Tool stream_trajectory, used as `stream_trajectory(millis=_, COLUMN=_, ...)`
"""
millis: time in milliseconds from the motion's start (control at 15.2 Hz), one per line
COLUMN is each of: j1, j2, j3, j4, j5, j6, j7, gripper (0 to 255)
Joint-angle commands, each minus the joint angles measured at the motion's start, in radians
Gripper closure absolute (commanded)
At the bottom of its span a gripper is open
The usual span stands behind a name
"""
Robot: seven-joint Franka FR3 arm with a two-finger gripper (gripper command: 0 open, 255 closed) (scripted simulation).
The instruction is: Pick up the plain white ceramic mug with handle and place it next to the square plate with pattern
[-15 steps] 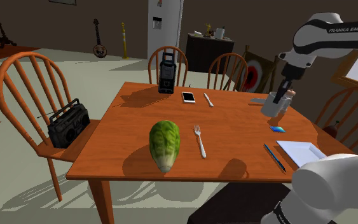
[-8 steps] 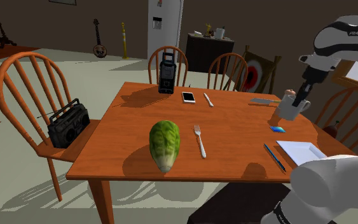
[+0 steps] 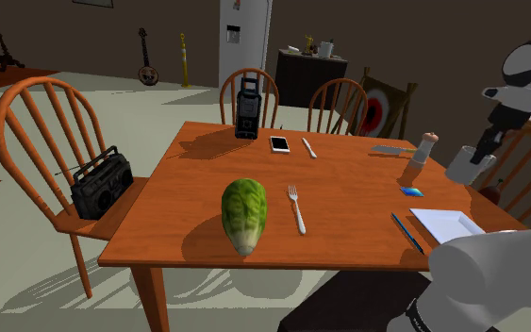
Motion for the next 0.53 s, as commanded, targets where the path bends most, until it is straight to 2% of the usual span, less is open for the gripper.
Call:
stream_trajectory(millis=0, j1=-0.007, j2=0.014, j3=-0.048, j4=0.024, j5=-0.016, j6=0.001, j7=-0.053, gripper=255)
stream_trajectory(millis=462, j1=0.016, j2=0.113, j3=-0.239, j4=0.165, j5=-0.029, j6=0.001, j7=-0.244, gripper=255)
